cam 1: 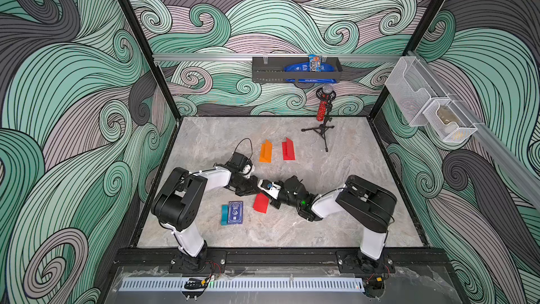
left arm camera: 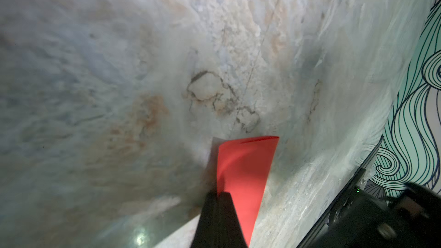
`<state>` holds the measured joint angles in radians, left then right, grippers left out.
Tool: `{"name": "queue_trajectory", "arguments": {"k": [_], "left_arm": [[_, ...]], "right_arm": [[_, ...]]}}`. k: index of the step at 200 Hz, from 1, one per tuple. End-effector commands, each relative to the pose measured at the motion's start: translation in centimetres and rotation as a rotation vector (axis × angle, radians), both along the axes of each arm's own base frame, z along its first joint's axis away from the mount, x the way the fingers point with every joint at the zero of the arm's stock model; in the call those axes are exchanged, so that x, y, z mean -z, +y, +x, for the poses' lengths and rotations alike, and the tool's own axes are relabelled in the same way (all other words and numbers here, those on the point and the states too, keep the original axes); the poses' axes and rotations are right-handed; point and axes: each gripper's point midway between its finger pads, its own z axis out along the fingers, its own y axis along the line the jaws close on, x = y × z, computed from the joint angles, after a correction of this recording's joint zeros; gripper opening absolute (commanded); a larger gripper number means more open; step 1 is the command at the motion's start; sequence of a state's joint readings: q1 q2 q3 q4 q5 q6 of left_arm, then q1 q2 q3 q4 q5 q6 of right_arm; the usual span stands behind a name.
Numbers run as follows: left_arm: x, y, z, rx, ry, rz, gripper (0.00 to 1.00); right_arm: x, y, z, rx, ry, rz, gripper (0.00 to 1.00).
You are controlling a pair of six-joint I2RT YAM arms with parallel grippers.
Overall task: Fold the square paper along the opposite sides
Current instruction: Smooth out the paper at the center of the board, then place the paper at the center of the board.
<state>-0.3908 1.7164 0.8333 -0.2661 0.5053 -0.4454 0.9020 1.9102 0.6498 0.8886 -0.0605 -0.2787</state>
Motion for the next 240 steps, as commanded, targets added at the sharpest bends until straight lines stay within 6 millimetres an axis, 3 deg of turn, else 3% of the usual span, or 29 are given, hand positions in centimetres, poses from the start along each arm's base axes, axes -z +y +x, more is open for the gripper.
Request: {"name": "queue_trajectory", "arguments": {"k": [1, 24, 68, 99, 121, 137, 160, 179, 211, 240], "left_arm": [[2.5, 2.7, -1.7, -0.021, 0.063, 0.131, 0.00], [2.4, 2.6, -1.6, -0.024, 0.060, 0.128, 0.00], [2.4, 2.6, -1.6, -0.022, 0.060, 0.125, 0.00], [2.0, 2.6, -1.5, -0.024, 0.048, 0.118, 0.00], [1.2, 2.2, -1.3, -0.021, 0.032, 0.093, 0.00], [-0.4, 1.2, -0.9, -0.014, 0.004, 0.024, 0.00], [-4.3, -1.0, 0.4, 0.018, -0.062, -0.118, 0.00], [-8.2, -2.4, 1.7, 0.042, -0.125, -0.231, 0.00], [-14.8, -4.2, 3.3, 0.066, -0.226, -0.437, 0.00], [-18.2, -5.2, 3.5, 0.065, -0.241, -0.593, 0.00]], "right_arm": [[3.1, -1.5, 1.0, 0.053, 0.014, -0.098, 0.16], [4.8, -3.1, 1.3, 0.112, 0.025, -0.133, 0.16], [6.2, -6.4, 1.1, 0.210, 0.006, -0.183, 0.16], [6.4, -8.7, 1.9, 0.293, -0.014, -0.213, 0.16], [5.3, -9.7, 2.6, 0.341, 0.004, -0.196, 0.17], [3.6, -9.8, 2.5, 0.351, 0.022, -0.170, 0.19], [-0.2, -9.3, 2.0, 0.369, 0.114, -0.078, 0.29], [-3.5, -8.6, 1.0, 0.370, 0.254, 0.022, 0.38], [-9.5, -7.8, -0.6, 0.346, 0.522, 0.282, 0.43], [-14.4, -7.8, -1.1, 0.301, 0.707, 0.489, 0.48]]}}
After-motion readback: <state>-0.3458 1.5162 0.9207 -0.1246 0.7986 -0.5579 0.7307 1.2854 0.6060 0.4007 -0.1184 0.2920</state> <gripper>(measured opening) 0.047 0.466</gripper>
